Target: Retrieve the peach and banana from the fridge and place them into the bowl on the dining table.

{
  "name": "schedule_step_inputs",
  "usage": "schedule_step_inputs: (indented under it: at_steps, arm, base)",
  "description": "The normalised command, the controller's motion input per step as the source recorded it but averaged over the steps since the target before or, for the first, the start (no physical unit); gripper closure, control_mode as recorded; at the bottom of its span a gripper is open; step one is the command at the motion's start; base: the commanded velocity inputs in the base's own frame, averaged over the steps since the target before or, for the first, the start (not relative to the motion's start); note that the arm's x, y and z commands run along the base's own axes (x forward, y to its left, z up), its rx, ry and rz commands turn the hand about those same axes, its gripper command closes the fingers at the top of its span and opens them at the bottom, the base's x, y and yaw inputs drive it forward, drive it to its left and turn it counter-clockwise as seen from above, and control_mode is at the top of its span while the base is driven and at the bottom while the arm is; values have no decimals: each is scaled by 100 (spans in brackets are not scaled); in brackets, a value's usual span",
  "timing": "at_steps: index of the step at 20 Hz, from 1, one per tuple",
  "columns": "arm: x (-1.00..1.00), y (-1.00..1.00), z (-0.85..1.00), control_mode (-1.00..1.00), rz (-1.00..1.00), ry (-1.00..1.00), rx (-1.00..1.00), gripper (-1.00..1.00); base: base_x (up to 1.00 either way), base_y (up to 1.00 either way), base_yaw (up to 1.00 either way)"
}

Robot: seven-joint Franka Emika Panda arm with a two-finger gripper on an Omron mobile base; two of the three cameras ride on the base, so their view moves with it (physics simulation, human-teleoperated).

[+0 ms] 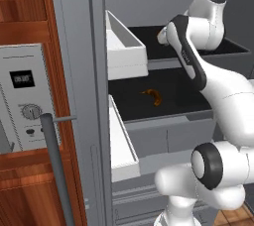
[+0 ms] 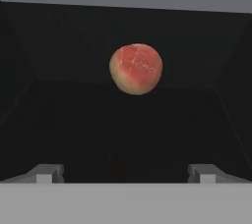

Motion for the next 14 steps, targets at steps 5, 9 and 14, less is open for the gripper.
schedule_step_inputs:
  at_steps: [5, 9, 14]
  arm:
    - [52, 0, -2, -100, 0, 0, 0, -100]
    - [58, 0, -15, -100, 0, 0, 0, -100]
    - [54, 0, -17, -100, 0, 0, 0, -100]
  base:
    - [0, 0, 0]
    - [0, 0, 0]
    - [0, 0, 0]
